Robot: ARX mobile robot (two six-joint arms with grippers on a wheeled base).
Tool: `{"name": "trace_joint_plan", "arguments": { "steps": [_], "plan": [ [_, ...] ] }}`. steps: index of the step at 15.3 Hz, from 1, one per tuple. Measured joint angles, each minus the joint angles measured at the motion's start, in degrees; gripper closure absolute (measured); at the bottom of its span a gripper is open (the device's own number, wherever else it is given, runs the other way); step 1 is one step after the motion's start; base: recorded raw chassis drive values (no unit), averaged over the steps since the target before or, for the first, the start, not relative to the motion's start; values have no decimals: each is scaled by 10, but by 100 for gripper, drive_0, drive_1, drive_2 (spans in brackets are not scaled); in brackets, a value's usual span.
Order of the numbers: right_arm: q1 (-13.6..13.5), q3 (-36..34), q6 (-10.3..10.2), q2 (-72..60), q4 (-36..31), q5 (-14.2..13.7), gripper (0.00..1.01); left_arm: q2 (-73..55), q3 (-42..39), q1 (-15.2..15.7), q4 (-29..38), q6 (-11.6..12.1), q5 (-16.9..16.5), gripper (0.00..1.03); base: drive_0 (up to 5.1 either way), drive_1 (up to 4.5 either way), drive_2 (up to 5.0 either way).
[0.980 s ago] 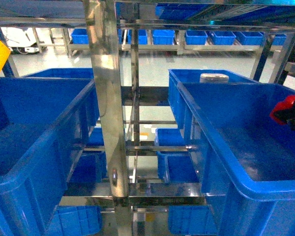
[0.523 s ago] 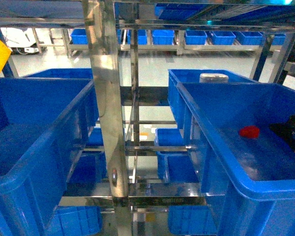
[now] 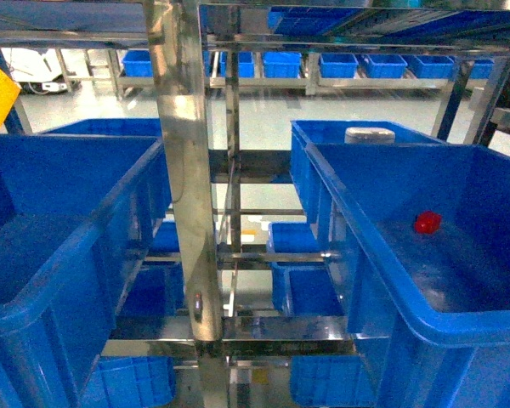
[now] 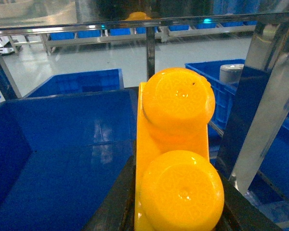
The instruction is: Sort and place red and yellow blocks in left bins
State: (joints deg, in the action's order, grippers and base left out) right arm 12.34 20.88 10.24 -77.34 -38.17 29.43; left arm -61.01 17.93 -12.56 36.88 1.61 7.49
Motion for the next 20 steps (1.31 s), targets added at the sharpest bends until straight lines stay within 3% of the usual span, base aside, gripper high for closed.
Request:
{"name": "trace_joint_plan", "arguments": {
  "steps": [3, 8, 10, 11, 13, 17, 20],
  "plan": [
    [25, -78, -6, 182, 96, 32, 3, 0, 0, 0, 0, 0, 0, 77, 0, 0, 0],
    [23, -109, -26, 335, 189, 46, 3, 0, 0, 0, 0, 0, 0, 77, 0, 0, 0],
    [1, -130, -40, 401, 210, 31, 3, 0, 0, 0, 0, 0, 0, 77, 0, 0, 0],
    [-16, -143, -40, 420, 200, 5, 3, 0, 0, 0, 0, 0, 0, 77, 0, 0, 0],
    [-18, -144, -42, 422, 198, -13, 3, 0, 0, 0, 0, 0, 0, 77, 0, 0, 0],
    [-18, -144, -42, 422, 198, -13, 3, 12, -13, 4, -21, 2, 12, 77, 0, 0, 0],
    [-18, -144, -42, 422, 198, -13, 3, 3, -37, 49, 3, 1, 1, 77, 0, 0, 0]
  ]
}}
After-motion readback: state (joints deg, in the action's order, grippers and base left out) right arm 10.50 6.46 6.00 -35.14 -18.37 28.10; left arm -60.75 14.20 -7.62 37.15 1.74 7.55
